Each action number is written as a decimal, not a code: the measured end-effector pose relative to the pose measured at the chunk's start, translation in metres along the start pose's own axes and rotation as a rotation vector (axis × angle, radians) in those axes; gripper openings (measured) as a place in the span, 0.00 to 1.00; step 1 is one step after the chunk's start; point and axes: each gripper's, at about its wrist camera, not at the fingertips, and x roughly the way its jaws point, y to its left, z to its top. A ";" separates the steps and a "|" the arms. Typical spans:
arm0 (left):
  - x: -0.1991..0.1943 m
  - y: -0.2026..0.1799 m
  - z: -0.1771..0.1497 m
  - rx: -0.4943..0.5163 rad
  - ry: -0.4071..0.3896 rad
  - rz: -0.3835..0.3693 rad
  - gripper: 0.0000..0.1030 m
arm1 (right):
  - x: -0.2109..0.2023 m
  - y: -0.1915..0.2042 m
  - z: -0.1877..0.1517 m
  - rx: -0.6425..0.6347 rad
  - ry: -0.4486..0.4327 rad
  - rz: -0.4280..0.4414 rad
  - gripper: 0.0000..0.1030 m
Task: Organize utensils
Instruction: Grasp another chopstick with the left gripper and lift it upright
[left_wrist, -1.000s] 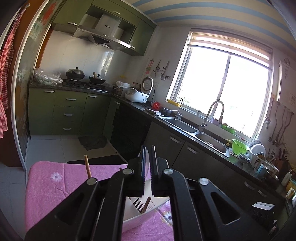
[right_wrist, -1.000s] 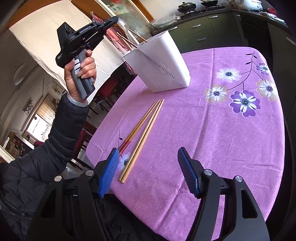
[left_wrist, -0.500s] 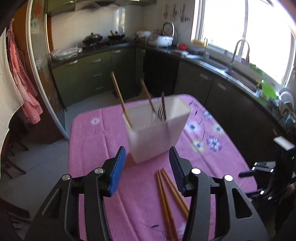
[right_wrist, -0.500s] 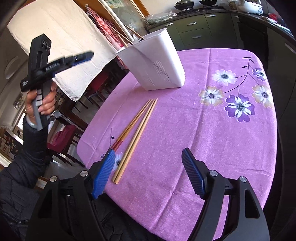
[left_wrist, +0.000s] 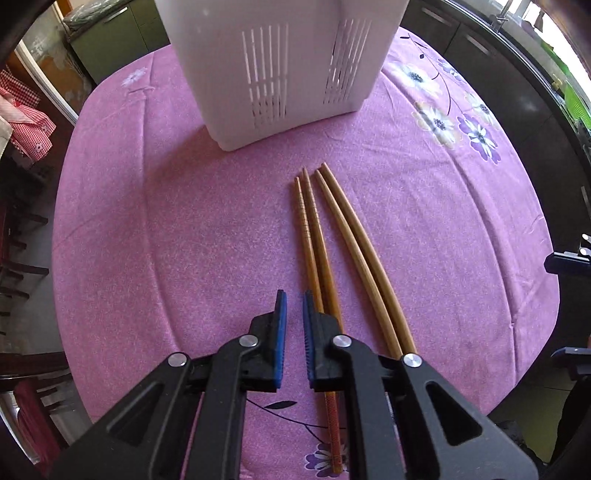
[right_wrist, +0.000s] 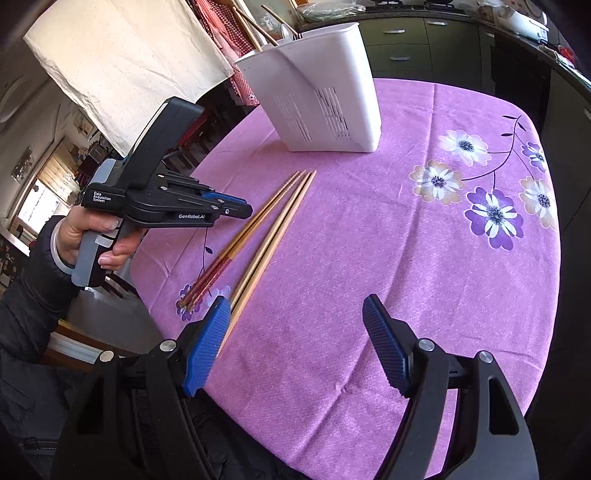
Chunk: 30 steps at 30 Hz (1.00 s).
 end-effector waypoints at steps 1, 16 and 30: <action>0.000 0.000 0.000 -0.003 0.001 -0.010 0.08 | 0.001 0.000 0.000 0.000 0.004 0.004 0.71; 0.013 -0.017 0.012 -0.007 0.062 -0.006 0.09 | 0.011 -0.001 -0.004 -0.004 0.038 0.023 0.71; -0.043 0.002 0.000 -0.079 -0.192 0.032 0.06 | 0.048 0.016 0.048 -0.012 0.146 -0.055 0.72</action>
